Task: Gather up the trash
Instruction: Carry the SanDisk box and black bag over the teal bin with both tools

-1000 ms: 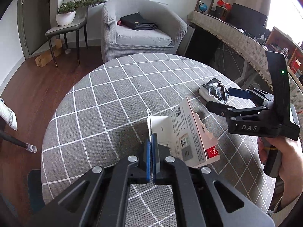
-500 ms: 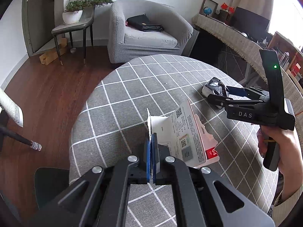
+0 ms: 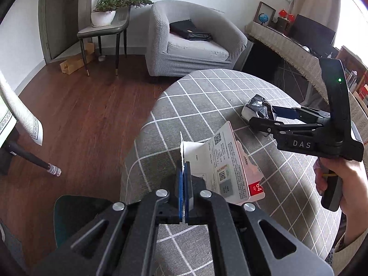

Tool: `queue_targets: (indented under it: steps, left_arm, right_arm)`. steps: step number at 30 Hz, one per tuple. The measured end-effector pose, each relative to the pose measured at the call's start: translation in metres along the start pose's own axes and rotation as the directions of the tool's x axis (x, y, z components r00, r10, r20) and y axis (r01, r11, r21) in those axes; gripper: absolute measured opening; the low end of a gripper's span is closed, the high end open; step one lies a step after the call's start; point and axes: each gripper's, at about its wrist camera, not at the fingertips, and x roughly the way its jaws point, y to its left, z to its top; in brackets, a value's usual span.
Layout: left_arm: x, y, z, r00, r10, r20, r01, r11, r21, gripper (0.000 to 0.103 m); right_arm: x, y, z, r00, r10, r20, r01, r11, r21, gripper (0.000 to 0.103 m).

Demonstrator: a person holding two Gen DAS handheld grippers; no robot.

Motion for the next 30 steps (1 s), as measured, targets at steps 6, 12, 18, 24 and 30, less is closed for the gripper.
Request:
queue_targets:
  steps: [6,12,18,24,30]
  left_arm:
    - [-0.020,0.015,-0.011,1.000,0.023,0.017,-0.023,1.000,-0.018,0.001]
    - [-0.043,0.033,-0.021,0.998,0.035,0.045,-0.033,0.998,-0.056,0.001]
    - [-0.066,0.051,-0.030,0.994,0.062,0.087,-0.053,0.993,-0.107,0.001]
    - [-0.079,0.072,-0.033,0.987,0.110,0.114,-0.095,0.987,-0.134,0.001]
    - [-0.084,0.100,-0.037,0.981,0.155,0.115,-0.135,0.977,-0.167,0.001]
  right_arm:
    - [-0.008,0.025,-0.001,0.999,0.044,0.006,-0.044,0.999,-0.024,0.071]
    - [-0.017,0.054,-0.003,0.994,0.104,0.018,-0.103,0.994,-0.048,0.071]
    - [-0.027,0.079,-0.010,0.991,0.128,0.026,-0.126,0.988,-0.093,0.071]
    - [-0.024,0.098,-0.009,0.985,0.170,0.035,-0.166,0.981,-0.095,0.071]
    - [-0.023,0.114,0.005,0.974,0.222,0.051,-0.217,0.972,-0.091,0.071]
